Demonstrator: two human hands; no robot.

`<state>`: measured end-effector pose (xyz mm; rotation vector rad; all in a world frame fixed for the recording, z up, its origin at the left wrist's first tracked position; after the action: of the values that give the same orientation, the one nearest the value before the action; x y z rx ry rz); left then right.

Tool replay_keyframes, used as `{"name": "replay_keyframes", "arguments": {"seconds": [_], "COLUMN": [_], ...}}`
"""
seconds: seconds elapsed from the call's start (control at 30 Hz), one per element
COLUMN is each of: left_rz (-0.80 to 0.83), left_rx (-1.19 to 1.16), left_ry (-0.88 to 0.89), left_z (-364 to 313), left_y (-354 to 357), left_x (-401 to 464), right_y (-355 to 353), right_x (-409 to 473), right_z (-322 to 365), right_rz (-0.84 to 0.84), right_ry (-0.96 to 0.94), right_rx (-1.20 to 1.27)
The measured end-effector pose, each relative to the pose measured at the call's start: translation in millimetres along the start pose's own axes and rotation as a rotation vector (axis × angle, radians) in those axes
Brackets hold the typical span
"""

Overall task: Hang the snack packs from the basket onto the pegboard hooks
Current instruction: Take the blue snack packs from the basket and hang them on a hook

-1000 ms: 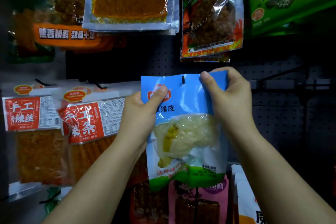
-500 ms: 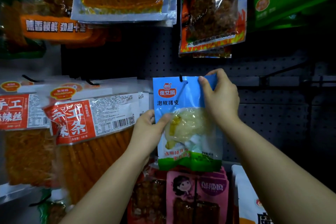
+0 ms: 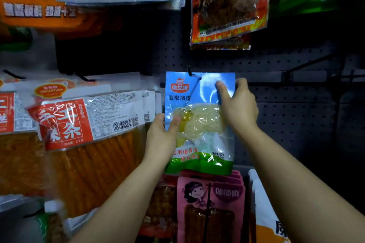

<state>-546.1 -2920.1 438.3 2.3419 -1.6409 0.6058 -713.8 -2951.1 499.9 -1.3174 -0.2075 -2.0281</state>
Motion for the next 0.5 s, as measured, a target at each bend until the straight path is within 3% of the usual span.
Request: {"name": "replay_keyframes", "arguments": {"seconds": [0.2,0.5], "left_rz": [0.077,0.077], "left_rx": [-0.094,-0.149], "left_ry": [-0.062,-0.298], "left_z": [35.8,102.9], "left_y": [4.9,0.6], "left_x": [-30.2,-76.2], "right_y": [-0.1,-9.1], "right_x": [-80.2,-188.6], "right_z": [-25.5,-61.8], "right_rz": [0.043,0.185], "right_ry": [0.041,0.206], "right_rx": [0.358,0.418]}}
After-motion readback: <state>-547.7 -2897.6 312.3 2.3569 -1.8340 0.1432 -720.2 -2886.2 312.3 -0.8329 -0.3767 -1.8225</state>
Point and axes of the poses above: each hand's wrist, its own x-axis towards the middle knuckle, its own y-axis out of the palm, z = x × y, the point moved 1 cm from there along x, towards the middle knuckle, and after that the axes turned 9 degrees about -y, right-handed, at the moved point
